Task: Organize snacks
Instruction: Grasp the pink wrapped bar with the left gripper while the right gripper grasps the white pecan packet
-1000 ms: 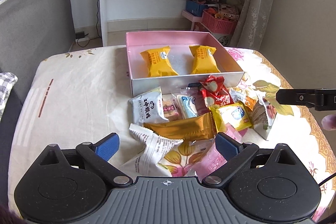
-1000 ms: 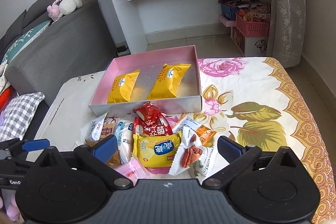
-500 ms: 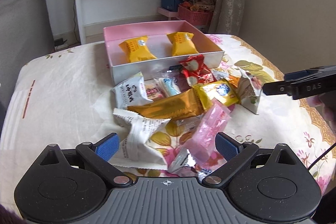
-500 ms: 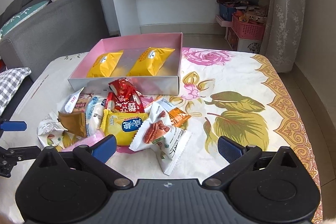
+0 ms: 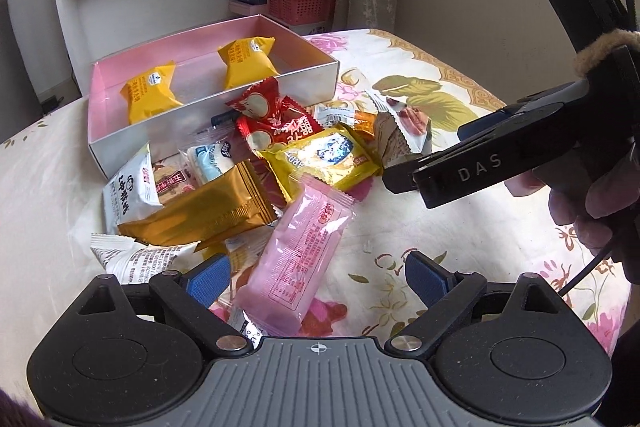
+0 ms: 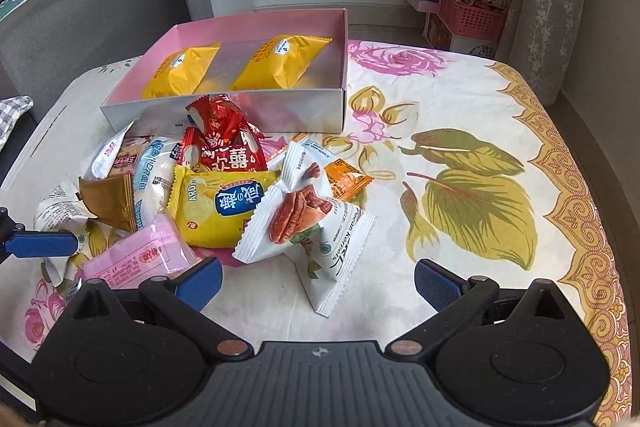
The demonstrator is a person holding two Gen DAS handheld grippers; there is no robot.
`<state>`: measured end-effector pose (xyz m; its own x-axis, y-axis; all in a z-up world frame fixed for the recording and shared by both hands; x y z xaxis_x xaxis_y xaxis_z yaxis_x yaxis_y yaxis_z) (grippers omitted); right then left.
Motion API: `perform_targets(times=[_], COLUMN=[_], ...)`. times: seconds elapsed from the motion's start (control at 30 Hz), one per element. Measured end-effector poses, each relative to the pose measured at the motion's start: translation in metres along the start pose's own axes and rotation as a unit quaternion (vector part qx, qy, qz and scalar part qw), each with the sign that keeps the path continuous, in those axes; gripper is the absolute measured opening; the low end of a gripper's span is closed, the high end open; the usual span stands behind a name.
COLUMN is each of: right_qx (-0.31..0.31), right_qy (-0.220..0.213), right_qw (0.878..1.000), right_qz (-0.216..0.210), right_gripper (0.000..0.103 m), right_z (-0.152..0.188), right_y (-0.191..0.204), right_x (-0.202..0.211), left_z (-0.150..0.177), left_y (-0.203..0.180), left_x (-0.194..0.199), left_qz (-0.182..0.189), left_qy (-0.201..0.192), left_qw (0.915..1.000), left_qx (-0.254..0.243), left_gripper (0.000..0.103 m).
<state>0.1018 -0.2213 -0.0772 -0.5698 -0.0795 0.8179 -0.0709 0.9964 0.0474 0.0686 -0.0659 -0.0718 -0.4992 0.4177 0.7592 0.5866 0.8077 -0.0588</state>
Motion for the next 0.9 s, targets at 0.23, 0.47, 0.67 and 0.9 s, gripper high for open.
perform_targets(times=[0.23, 0.47, 0.67, 0.9], right_qx=[-0.006, 0.017, 0.039, 0.047], right_qy=[-0.001, -0.015, -0.022, -0.017], right_qw=[1.000, 1.000, 0.999, 0.999], right_qz=[0.020, 0.008, 0.004, 0.001], right_gripper=[0.092, 0.088, 0.075, 0.043], right_z=[0.000, -0.001, -0.002, -0.002], right_y=[-0.011, -0.004, 0.003, 0.006], right_x=[-0.023, -0.025, -0.023, -0.023], left_z=[-0.004, -0.006, -0.005, -0.006], left_y=[-0.002, 0.001, -0.001, -0.005], left_x=[-0.013, -0.021, -0.020, -0.016], left_qz=[-0.013, -0.025, -0.023, -0.014], left_qy=[0.013, 0.024, 0.026, 0.030], left_qw=[0.9998, 0.9994, 0.9994, 0.9995], left_qx=[-0.002, 0.003, 0.002, 0.001], left_gripper=[0.076, 0.051, 0.037, 0.030])
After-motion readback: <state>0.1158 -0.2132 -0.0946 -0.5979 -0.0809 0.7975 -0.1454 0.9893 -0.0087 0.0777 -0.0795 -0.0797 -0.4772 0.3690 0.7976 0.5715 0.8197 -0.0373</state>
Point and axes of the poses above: each gripper's, at about its wrist camera, not at the fingertips, and x roughly against the way its jaws point, y to its left, z to its underside, the point moved 4 cm from there along -x, roughly the way its jaws point, and after that the axes turned 2 degrees about -x, right-handed, at the moved point
